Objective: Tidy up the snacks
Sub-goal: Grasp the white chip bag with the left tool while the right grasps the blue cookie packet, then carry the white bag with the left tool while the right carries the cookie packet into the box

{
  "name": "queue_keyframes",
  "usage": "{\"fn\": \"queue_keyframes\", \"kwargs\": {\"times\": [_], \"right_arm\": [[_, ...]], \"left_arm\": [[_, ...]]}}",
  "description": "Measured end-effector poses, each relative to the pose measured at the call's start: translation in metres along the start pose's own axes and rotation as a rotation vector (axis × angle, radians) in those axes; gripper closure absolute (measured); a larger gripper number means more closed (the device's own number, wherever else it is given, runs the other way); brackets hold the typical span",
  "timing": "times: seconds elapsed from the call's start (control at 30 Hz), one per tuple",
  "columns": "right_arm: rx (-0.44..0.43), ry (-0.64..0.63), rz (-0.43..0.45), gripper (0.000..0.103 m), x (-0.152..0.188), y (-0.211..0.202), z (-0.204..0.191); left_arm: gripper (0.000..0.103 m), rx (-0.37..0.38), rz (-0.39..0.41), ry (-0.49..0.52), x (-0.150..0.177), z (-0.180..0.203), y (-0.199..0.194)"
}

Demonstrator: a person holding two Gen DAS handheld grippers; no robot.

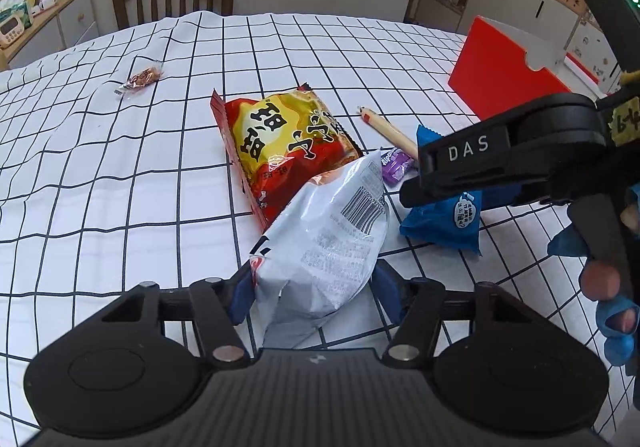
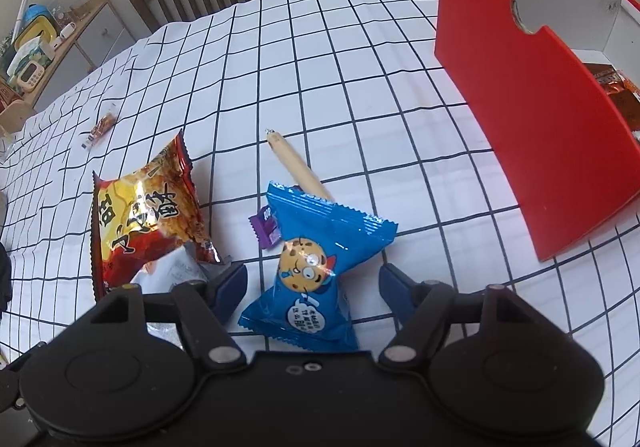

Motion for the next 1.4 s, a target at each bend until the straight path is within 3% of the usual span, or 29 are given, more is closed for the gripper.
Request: {"fn": "queue_keyframes", "kwargs": {"times": [0.03, 0.1, 0.3, 0.5, 1.0, 1.4], "right_arm": [[-0.003, 0.002, 0.0, 0.04, 0.0, 0.0, 0.0], [-0.017, 0.008, -0.005, 0.055, 0.0, 0.0, 0.0], [-0.039, 0.014, -0.005, 0.07, 0.003, -0.006, 0.006], [-0.036, -0.005, 0.01, 0.071, 0.008, -0.017, 0.009], [-0.088, -0.048, 0.068, 0.071, 0.023, -0.078, 0.009], [-0.12, -0.083, 0.112, 0.071, 0.029, -0.135, 0.004]], "left_arm": [[0.045, 0.001, -0.002, -0.002, 0.0, 0.0, 0.0], [0.046, -0.001, -0.002, 0.001, 0.0, 0.001, -0.001], [0.057, 0.003, -0.007, 0.002, 0.001, 0.005, -0.007], [0.065, 0.002, -0.016, -0.005, 0.004, 0.009, -0.014], [0.066, 0.037, -0.017, -0.055, 0.007, 0.025, -0.057], [0.066, 0.071, 0.075, -0.04, -0.013, 0.045, -0.107]]}}
Point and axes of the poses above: each gripper's, at about its wrist camera, not at the fingertips, and y roughly the way its jaws point, z to its right, x to its underside, the point moved 4 cm from there along y, roughly the way its jaws point, and after that the axes turned 15 degrees about -x, right-handed, at the moved point
